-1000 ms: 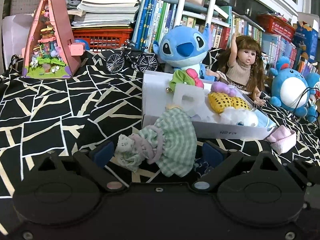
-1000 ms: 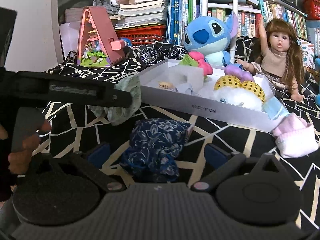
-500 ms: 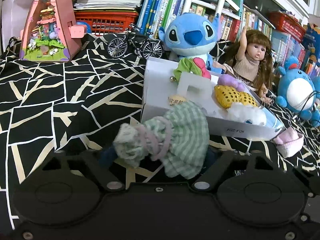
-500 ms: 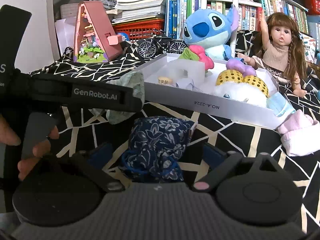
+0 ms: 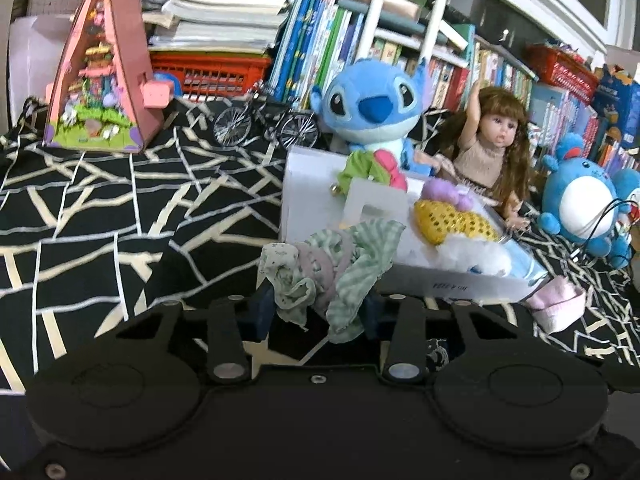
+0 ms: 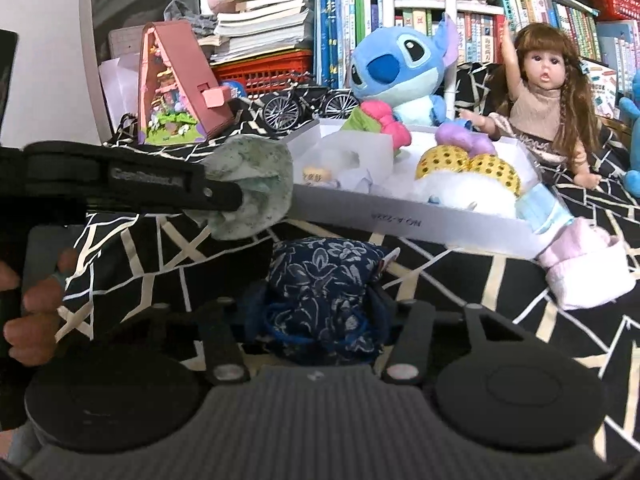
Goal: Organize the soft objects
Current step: 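Grasp the navy floral cloth with the right tool while the left tool grasps the green checked cloth, then carry the floral cloth and checked cloth into the white box and open both tools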
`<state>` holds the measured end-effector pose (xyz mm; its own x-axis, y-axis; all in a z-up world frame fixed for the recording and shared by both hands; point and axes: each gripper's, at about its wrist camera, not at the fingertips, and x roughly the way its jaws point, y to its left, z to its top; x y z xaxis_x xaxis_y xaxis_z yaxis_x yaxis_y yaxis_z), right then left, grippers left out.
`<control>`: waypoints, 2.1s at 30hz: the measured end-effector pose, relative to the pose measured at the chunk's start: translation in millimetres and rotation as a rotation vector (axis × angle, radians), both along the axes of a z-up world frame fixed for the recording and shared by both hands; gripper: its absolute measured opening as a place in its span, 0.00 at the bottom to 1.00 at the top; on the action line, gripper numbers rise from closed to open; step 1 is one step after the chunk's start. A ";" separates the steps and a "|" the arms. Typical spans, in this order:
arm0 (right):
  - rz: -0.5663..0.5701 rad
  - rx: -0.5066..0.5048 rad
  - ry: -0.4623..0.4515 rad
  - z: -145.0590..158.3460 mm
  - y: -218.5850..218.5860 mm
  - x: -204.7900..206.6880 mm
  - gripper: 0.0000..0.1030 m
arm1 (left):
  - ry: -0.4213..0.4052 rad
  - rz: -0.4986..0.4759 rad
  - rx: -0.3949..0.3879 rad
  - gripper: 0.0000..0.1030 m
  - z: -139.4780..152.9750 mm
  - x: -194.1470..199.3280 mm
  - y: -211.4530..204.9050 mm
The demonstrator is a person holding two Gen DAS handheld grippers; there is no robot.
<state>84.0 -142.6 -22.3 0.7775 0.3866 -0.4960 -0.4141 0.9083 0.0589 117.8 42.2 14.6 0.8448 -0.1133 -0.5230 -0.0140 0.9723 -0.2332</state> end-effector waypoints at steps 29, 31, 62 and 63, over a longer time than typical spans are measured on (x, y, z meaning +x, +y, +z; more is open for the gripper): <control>-0.086 0.030 -0.057 54.2 -15.4 106.1 0.54 | -0.011 -0.083 -0.048 0.39 42.5 112.7 -13.1; -0.088 0.027 -0.042 48.4 -14.1 112.7 0.54 | -0.002 -0.083 -0.041 0.39 37.9 118.9 -15.4; -0.131 0.012 0.000 24.7 -20.1 133.1 0.72 | 0.000 -0.084 0.071 0.47 10.8 117.6 -31.1; -0.127 0.015 0.000 24.7 -20.3 131.8 0.74 | -0.003 -0.086 0.076 0.47 11.2 115.6 -32.0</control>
